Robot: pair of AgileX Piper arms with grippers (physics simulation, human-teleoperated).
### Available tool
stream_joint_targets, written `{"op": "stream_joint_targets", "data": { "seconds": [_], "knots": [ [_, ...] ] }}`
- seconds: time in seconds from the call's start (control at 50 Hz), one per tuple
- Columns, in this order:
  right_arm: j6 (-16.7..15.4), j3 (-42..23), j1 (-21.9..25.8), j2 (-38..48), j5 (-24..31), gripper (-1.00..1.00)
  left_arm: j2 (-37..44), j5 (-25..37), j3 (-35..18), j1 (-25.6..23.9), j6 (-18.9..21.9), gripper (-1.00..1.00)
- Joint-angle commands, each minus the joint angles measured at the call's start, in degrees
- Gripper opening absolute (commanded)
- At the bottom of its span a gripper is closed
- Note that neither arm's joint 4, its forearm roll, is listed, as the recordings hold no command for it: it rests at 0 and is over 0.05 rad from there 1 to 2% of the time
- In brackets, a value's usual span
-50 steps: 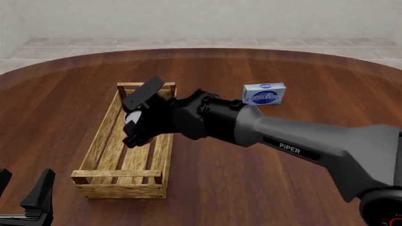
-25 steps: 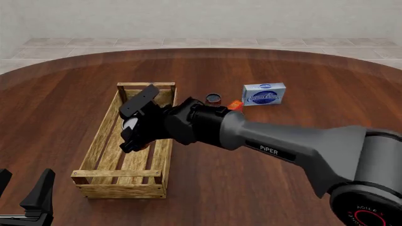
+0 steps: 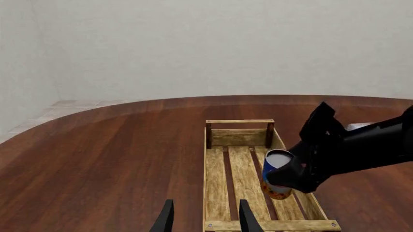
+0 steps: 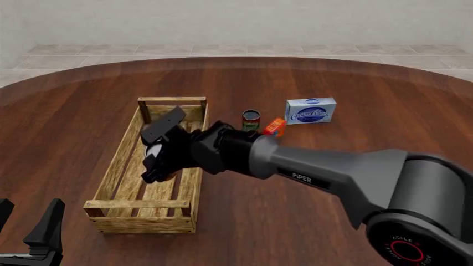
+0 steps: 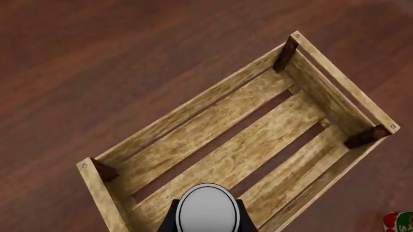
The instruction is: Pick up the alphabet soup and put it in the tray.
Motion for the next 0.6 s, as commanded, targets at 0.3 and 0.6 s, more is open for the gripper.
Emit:
{"op": "stream_joint_targets", "data": {
  "seconds": [0.3,0.6],
  "knots": [
    [2.42,-0.22,-0.27,2.17,-1.7,-1.0,-0.14,0.13,-0.04,0.1,0.0,1.0],
    [2.6,-0.23,-0.23,2.6,-1.9,-1.0,-0.14,0.13,-0.04,0.09,0.01,1.0]
  ]
}}
